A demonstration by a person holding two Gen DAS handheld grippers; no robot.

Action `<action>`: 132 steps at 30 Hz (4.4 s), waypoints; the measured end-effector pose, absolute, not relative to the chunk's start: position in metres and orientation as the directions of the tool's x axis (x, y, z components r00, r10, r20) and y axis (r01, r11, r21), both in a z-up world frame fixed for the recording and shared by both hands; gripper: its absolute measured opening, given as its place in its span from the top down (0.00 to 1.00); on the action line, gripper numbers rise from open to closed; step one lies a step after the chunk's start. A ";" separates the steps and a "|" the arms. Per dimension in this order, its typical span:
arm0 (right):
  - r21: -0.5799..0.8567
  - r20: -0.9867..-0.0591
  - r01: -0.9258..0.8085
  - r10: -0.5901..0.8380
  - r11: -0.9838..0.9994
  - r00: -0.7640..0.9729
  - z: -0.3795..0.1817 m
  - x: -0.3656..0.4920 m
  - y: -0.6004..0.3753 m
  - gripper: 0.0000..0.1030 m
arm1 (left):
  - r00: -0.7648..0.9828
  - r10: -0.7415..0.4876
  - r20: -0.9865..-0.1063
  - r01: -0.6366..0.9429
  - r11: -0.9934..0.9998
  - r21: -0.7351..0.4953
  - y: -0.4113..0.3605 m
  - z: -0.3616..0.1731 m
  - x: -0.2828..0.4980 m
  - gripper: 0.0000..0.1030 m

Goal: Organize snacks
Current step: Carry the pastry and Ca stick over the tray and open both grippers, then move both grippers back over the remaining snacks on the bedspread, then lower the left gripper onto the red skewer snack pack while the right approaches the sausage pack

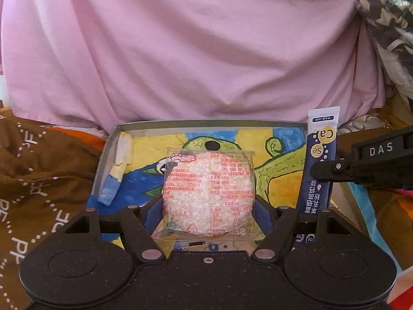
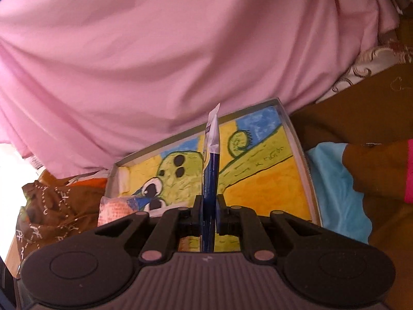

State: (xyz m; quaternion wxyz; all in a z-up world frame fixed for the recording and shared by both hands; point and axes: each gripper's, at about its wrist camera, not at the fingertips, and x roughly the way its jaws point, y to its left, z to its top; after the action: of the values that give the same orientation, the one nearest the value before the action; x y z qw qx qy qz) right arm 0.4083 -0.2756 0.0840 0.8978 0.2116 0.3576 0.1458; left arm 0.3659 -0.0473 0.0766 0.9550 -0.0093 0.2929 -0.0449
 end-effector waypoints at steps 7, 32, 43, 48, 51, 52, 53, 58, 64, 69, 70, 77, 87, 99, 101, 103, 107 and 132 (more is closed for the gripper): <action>0.490 -0.606 -0.089 0.412 0.867 0.681 0.067 0.421 -0.284 0.90 | 0.815 -0.074 -0.575 0.083 0.996 -0.010 -0.062 0.063 0.380 0.29; 0.474 -0.554 -0.074 0.362 0.877 0.750 0.094 0.402 -0.300 0.24 | 0.803 -0.077 -0.591 0.007 0.993 -0.119 -0.051 0.071 0.384 0.19; 0.411 -0.502 -0.096 0.313 0.907 0.806 0.125 0.352 -0.294 0.07 | 0.873 -0.011 -0.487 -0.061 0.989 -0.132 -0.030 0.097 0.332 0.15; 0.346 -0.463 -0.146 0.304 0.927 0.833 0.142 0.325 -0.283 0.02 | 0.887 -0.004 -0.461 -0.070 0.987 -0.143 -0.025 0.109 0.309 0.14; 0.305 -0.445 -0.169 0.297 0.937 0.845 0.147 0.307 -0.276 0.00 | 0.897 0.019 -0.441 -0.087 0.987 -0.135 -0.021 0.115 0.293 0.12; 0.288 -0.441 -0.174 0.291 0.942 0.849 0.148 0.301 -0.273 0.00 | 0.899 0.023 -0.437 -0.091 0.987 -0.134 -0.019 0.117 0.288 0.12; 0.274 -0.440 -0.179 0.288 0.945 0.851 0.149 0.297 -0.271 0.00 | 0.900 0.029 -0.435 -0.096 0.987 -0.133 -0.017 0.118 0.282 0.11; 0.234 -0.448 -0.193 0.282 0.953 0.849 0.149 0.276 -0.264 0.00 | 0.893 0.046 -0.448 -0.112 0.986 -0.123 -0.005 0.117 0.260 0.10; 0.124 -0.450 -0.211 0.244 0.970 0.859 0.143 0.251 -0.254 0.00 | 0.882 0.063 -0.467 -0.114 0.990 -0.082 0.005 0.108 0.236 0.09; 0.018 -0.424 -0.227 0.213 0.974 0.880 0.137 0.230 -0.247 0.00 | 0.865 0.060 -0.497 -0.102 0.993 -0.058 0.012 0.095 0.218 0.09; 0.001 -0.420 -0.229 0.209 0.973 0.883 0.136 0.226 -0.245 0.00 | 0.861 0.061 -0.505 -0.102 0.993 -0.055 0.014 0.092 0.215 0.09; -0.019 -0.507 -0.268 0.222 0.963 0.833 0.116 0.207 -0.236 0.00 | 0.815 0.039 -0.579 -0.066 0.997 -0.026 0.020 0.070 0.191 0.09; -0.071 -0.633 -0.333 0.216 0.940 0.744 0.074 0.169 -0.230 0.00 | 0.764 0.011 -0.645 -0.022 1.000 -0.009 0.019 0.043 0.159 0.09; -0.107 -0.745 -0.452 0.230 0.886 0.626 0.034 0.136 -0.220 0.00 | 0.702 -0.012 -0.712 0.032 0.999 0.015 0.015 0.015 0.139 0.10; -0.119 -0.760 -0.476 0.229 0.871 0.608 0.028 0.133 -0.219 0.00 | 0.692 -0.020 -0.722 0.048 0.999 0.019 0.012 0.011 0.137 0.10; -0.131 -0.775 -0.485 0.216 0.864 0.594 0.022 0.132 -0.220 0.00 | 0.681 -0.025 -0.732 0.056 0.998 0.018 0.008 0.007 0.135 0.10; -0.140 -0.795 -0.474 0.187 0.869 0.577 0.014 0.134 -0.225 0.00 | 0.657 -0.052 -0.752 0.079 0.997 -0.001 0.000 0.000 0.134 0.10; -0.351 -0.696 -0.448 0.091 0.822 0.713 0.012 0.198 -0.255 0.00 | 0.722 -0.110 -0.683 0.161 0.987 0.012 -0.063 0.005 0.197 0.10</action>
State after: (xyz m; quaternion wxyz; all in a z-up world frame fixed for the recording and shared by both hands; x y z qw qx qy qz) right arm 0.1978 -0.2550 0.0124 0.8891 -0.2567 0.3474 0.1516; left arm 0.1970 -0.0629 0.0046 0.9272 0.0355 0.3656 -0.0730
